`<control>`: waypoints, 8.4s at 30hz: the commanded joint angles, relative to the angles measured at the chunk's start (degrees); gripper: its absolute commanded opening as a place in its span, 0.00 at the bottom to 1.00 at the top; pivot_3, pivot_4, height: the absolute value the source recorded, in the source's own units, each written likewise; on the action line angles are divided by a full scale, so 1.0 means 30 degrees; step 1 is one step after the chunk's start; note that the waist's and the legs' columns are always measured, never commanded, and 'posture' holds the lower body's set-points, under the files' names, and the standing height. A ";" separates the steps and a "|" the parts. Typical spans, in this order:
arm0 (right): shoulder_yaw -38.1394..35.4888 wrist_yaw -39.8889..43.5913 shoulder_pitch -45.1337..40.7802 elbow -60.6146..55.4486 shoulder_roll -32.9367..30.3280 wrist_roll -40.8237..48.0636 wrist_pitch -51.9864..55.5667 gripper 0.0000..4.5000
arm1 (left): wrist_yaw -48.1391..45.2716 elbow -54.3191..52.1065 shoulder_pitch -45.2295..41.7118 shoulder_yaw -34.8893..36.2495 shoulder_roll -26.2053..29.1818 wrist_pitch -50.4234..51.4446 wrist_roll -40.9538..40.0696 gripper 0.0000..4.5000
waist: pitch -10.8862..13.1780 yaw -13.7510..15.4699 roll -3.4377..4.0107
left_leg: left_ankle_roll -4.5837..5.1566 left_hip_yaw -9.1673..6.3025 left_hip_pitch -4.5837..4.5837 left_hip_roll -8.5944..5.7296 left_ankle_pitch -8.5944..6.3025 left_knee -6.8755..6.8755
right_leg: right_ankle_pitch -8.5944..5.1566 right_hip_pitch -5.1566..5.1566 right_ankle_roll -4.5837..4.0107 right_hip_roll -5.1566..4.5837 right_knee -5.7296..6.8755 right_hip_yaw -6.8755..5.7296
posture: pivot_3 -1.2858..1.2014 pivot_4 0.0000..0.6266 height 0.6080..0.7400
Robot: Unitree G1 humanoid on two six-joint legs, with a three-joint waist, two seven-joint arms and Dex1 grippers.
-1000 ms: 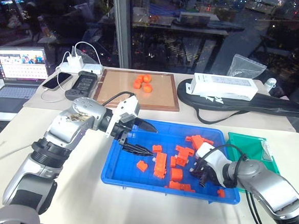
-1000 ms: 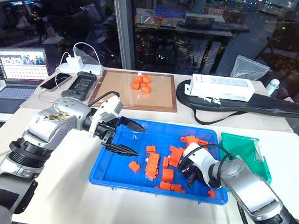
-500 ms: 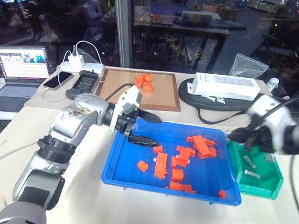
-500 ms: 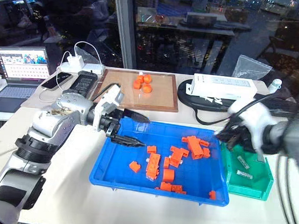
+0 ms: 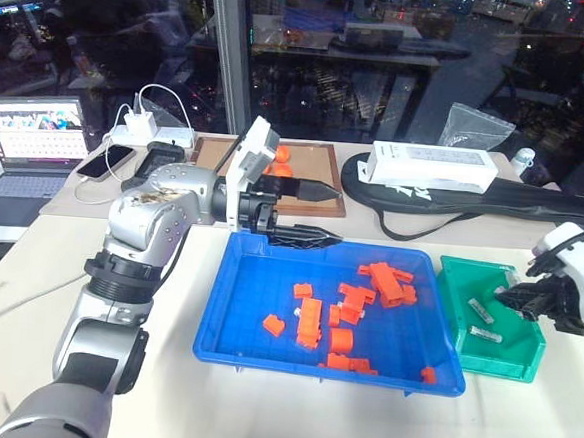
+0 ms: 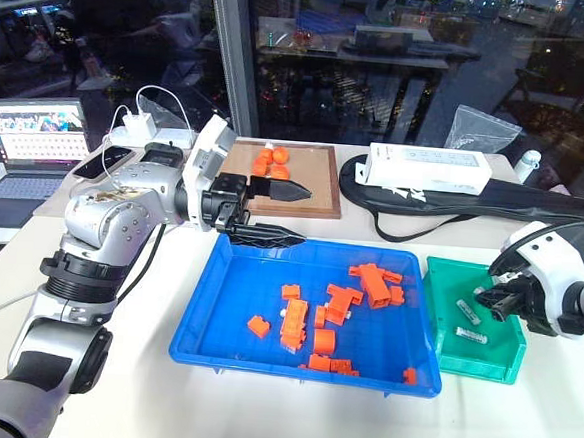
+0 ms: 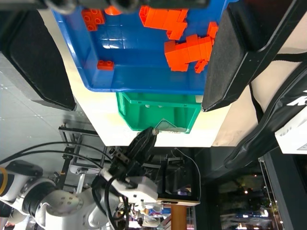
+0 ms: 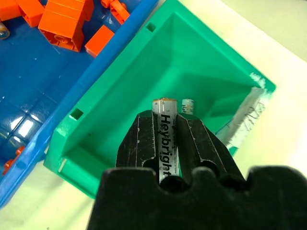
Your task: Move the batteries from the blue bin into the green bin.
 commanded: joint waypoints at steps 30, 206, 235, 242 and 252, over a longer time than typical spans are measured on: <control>0.7146 -0.1066 -0.7976 -0.2575 0.3760 0.0436 -0.1764 0.99 | -0.0359 -0.0671 0.0786 0.0299 0.2292 -0.0403 0.0416 1.00 | -0.0010 -0.0107 0.0037 | 0.0000 -0.0071 -0.0007 -0.0052 0.0000 -0.0010 | 0.0011 -0.0001 -0.0032 -0.0011 0.0001 -0.0009 | 0.52 0.24 0.69; 1.3360 0.3402 -1.0480 0.4544 0.8338 -0.5470 -0.5557 0.05 | -0.0301 -0.2412 0.3852 -0.1191 0.4977 -0.0686 0.2865 1.00 | -0.0004 0.0197 0.0033 | 0.0001 -0.0067 -0.0036 -0.0069 -0.0002 0.0119 | -0.0018 -0.0021 -0.0082 -0.0009 0.0193 -0.0096 | 0.52 0.24 0.69; 0.4112 0.2147 -0.2963 0.2296 0.0065 -0.3293 -0.2433 0.55 | -0.1609 -0.0369 0.1837 -0.1361 0.3319 -0.0775 0.1927 1.00 | 0.0010 0.0042 0.0057 | 0.0009 -0.0158 -0.0041 -0.0076 -0.0010 0.0114 | -0.0095 0.0004 -0.0075 -0.0026 0.0187 -0.0161 | 0.52 0.24 0.69; 0.5331 0.2861 -0.7027 0.1807 -0.0391 -0.2814 -0.2683 0.99 | -0.1523 -0.0601 0.2400 -0.1161 0.4033 -0.0771 0.2052 1.00 | 0.0024 -0.0040 0.0095 | 0.0009 -0.0161 -0.0034 -0.0070 -0.0010 0.0102 | -0.0099 -0.0008 -0.0090 -0.0019 0.0185 -0.0152 | 0.52 0.24 0.69; 1.0751 0.3215 -1.1046 -0.1161 0.5188 -0.1300 -0.2575 0.99 | -0.0857 -0.1707 0.3680 -0.0227 0.5683 -0.0130 0.1678 1.00 | 0.0043 -0.0091 0.0063 | 0.0008 -0.0195 -0.0029 -0.0069 -0.0011 0.0065 | -0.0108 -0.0018 -0.0133 -0.0018 0.0188 -0.0173 | 0.52 0.24 0.69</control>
